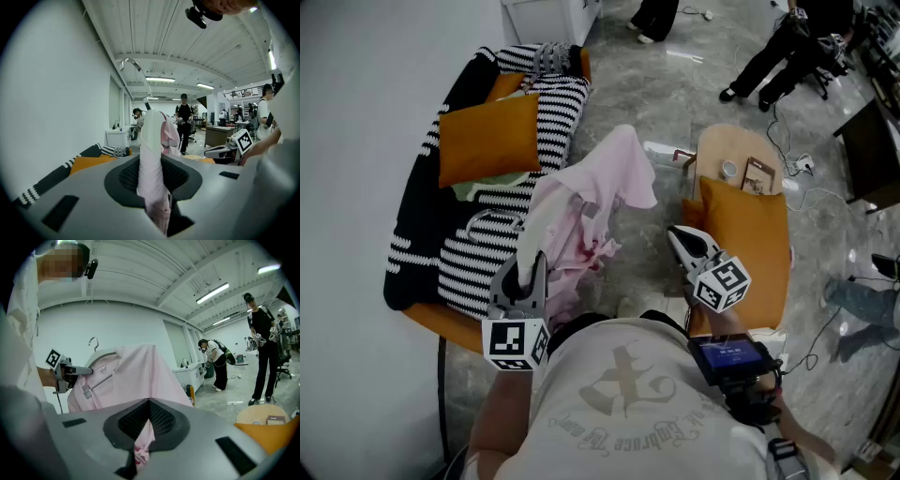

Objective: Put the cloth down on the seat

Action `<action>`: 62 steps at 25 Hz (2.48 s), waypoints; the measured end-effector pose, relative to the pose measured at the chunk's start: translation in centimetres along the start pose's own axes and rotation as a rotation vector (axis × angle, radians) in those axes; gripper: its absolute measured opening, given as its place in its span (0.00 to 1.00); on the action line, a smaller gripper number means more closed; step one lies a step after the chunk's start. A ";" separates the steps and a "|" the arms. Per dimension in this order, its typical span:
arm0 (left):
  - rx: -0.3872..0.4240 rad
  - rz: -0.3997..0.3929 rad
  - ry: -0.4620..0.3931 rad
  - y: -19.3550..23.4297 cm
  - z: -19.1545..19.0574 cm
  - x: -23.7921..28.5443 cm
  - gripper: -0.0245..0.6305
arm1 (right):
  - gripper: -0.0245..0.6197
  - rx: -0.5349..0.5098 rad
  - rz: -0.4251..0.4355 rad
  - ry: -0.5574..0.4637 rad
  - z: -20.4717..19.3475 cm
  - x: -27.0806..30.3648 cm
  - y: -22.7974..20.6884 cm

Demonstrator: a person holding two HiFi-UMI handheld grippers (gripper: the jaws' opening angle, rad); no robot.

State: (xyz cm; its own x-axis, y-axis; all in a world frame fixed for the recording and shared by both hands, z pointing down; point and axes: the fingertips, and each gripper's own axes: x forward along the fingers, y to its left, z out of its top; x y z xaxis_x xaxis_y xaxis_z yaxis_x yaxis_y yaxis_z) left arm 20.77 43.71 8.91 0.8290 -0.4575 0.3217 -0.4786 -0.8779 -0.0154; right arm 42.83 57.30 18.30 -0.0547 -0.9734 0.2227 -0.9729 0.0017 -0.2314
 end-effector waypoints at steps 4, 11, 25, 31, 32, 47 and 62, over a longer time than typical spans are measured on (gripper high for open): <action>0.014 -0.002 -0.013 0.0 0.2 0.1 0.18 | 0.06 -0.003 -0.012 -0.019 0.0 -0.2 0.0; 0.016 0.000 -0.017 0.2 0.2 -0.2 0.18 | 0.06 0.017 -0.028 -0.045 -0.2 -1.0 0.1; 0.022 -0.022 0.010 0.2 -0.3 0.7 0.18 | 0.06 0.076 -0.037 0.000 -2.3 0.4 -0.7; 0.019 -0.004 0.007 0.3 -0.3 0.3 0.18 | 0.06 0.084 0.003 0.012 -2.7 1.4 -0.7; 0.017 0.001 0.005 0.3 -0.3 0.2 0.18 | 0.06 0.085 0.010 0.016 -2.8 1.6 -0.7; 0.017 0.110 0.030 -0.7 1.4 -1.5 0.18 | 0.06 0.117 0.122 0.031 -2.6 2.7 -0.6; -0.009 0.130 0.053 0.0 0.5 -1.0 0.18 | 0.06 0.130 0.137 0.074 -3.2 3.2 -0.3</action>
State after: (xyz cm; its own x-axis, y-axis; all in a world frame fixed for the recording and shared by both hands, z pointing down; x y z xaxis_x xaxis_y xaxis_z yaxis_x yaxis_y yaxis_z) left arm 20.13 44.11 8.12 0.7436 -0.5590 0.3670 -0.5836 -0.8104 -0.0520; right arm 42.19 54.94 22.12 -0.2055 -0.9466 0.2483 -0.9184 0.0989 -0.3832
